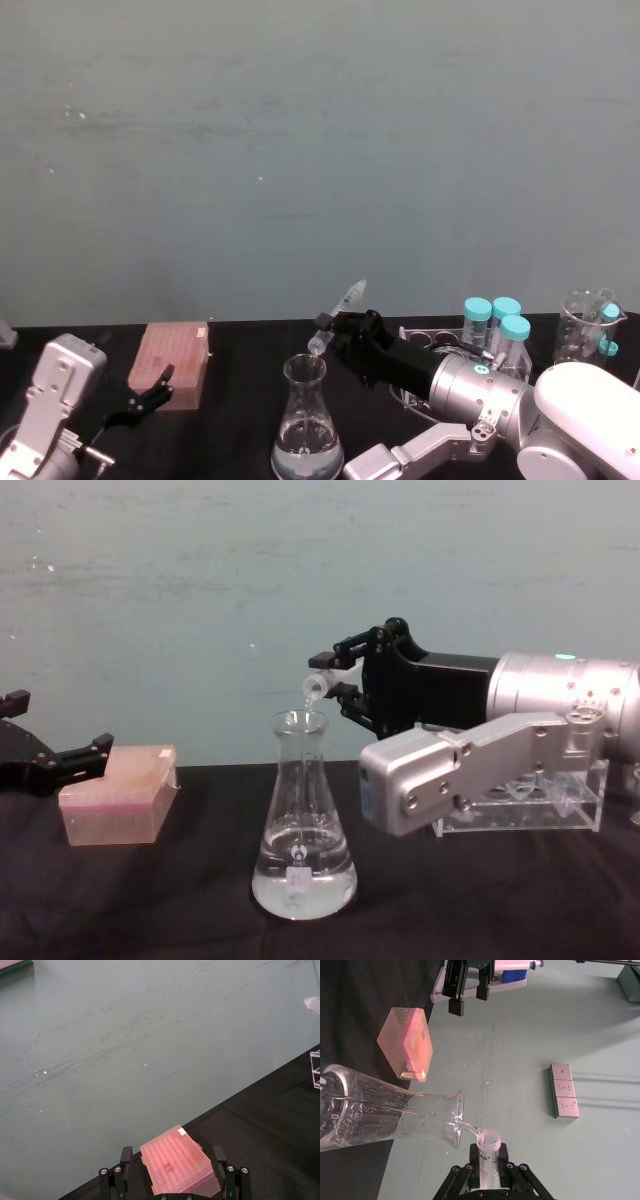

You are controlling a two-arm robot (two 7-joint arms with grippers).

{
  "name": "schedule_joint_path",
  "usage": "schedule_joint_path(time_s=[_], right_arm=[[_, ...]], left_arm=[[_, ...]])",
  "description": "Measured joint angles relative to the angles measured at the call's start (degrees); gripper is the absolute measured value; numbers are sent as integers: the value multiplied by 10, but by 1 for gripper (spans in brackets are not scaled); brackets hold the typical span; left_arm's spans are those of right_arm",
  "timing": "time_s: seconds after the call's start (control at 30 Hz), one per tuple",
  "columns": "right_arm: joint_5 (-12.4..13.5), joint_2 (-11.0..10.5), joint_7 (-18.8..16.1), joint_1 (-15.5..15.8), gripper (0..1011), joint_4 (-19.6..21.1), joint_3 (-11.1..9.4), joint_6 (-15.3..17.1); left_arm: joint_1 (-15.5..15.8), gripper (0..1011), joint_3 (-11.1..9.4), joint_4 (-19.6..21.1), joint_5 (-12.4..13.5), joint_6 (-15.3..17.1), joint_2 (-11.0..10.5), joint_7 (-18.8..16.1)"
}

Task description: Pour the liquid from the test tube into the beaker using one hand.

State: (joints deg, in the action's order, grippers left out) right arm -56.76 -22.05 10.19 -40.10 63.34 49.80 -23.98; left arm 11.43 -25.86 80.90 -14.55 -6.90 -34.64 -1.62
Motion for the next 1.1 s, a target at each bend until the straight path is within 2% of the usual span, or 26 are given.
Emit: schedule_joint_path(time_s=[0.6, 0.83, 0.9, 0.97, 1.1], right_arm=[[-12, 0, 7, -7, 198, 1, 12, 8], [0, 0, 1, -3, 199, 8, 7, 10], [24, -1, -13, 3, 199, 14, -4, 9], [78, -1, -46, 16, 198, 24, -30, 5], [150, 0, -95, 29, 199, 34, -62, 3]], left_arm=[[0, 1000, 0, 0, 0, 0, 0, 0], [0, 1000, 0, 0, 0, 0, 0, 0], [0, 1000, 0, 0, 0, 0, 0, 0], [0, 1000, 0, 0, 0, 0, 0, 0], [0, 1000, 0, 0, 0, 0, 0, 0]])
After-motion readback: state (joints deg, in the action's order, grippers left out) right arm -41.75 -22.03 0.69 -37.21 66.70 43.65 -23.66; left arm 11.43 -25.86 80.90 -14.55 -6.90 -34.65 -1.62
